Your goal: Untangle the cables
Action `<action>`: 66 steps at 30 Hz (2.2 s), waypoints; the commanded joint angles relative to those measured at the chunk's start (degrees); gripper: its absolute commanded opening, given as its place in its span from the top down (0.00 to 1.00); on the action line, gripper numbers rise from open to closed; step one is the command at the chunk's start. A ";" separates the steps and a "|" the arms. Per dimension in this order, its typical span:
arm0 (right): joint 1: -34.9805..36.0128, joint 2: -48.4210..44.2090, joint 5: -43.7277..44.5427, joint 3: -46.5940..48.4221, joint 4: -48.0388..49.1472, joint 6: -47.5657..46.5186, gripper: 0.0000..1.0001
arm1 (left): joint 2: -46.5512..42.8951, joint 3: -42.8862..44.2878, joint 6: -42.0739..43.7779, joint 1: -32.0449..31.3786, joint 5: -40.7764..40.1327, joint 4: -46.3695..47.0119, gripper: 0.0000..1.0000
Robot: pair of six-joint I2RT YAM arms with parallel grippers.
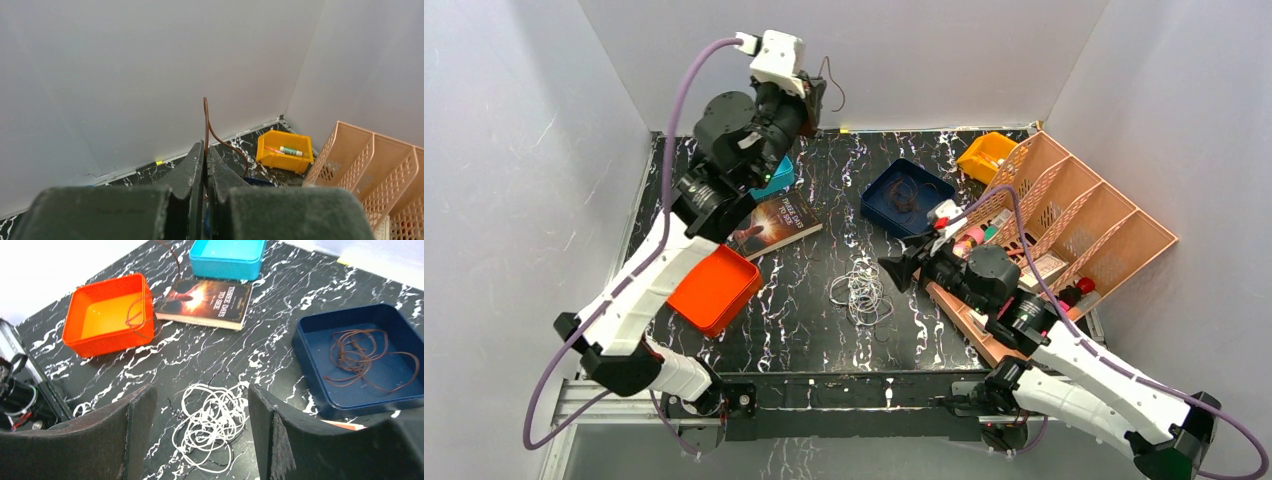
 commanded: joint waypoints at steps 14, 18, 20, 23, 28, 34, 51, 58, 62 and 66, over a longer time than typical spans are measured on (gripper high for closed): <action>0.19 -7.92 12.88 8.85 -12.08 2.53 0.25 | 17.02 9.58 -2.91 1.67 10.06 2.64 1.00; 0.14 -9.24 12.72 8.82 -14.48 4.00 0.25 | 22.57 14.27 -3.70 2.52 12.91 3.08 1.00; 0.16 -9.92 12.89 8.41 -14.95 4.64 0.25 | 25.49 17.77 -4.14 2.90 14.19 2.91 1.00; 0.14 -10.61 13.19 7.91 -15.27 5.32 0.25 | 29.64 21.96 -4.63 3.59 15.90 2.78 1.00; 0.19 -10.60 13.45 7.90 -15.89 5.51 0.25 | 35.26 28.04 -5.20 4.46 18.36 2.97 1.00; 0.14 -10.56 13.51 7.72 -16.26 5.44 0.25 | 38.51 30.29 -5.73 5.12 19.01 5.39 1.00; 0.13 -11.19 14.13 5.82 -17.00 6.24 0.25 | 52.02 30.73 -12.88 6.19 25.59 5.65 1.00; 0.18 -11.85 15.02 5.22 -17.31 6.43 0.25 | 52.41 30.74 -13.43 6.19 25.90 5.58 1.00; 0.19 -11.83 15.04 5.17 -17.40 6.57 0.25 | 52.64 30.94 -13.47 6.26 25.86 5.47 1.00; 0.14 -11.79 14.88 5.09 -17.41 6.75 0.25 | 54.68 32.94 -14.50 6.28 26.78 4.75 1.00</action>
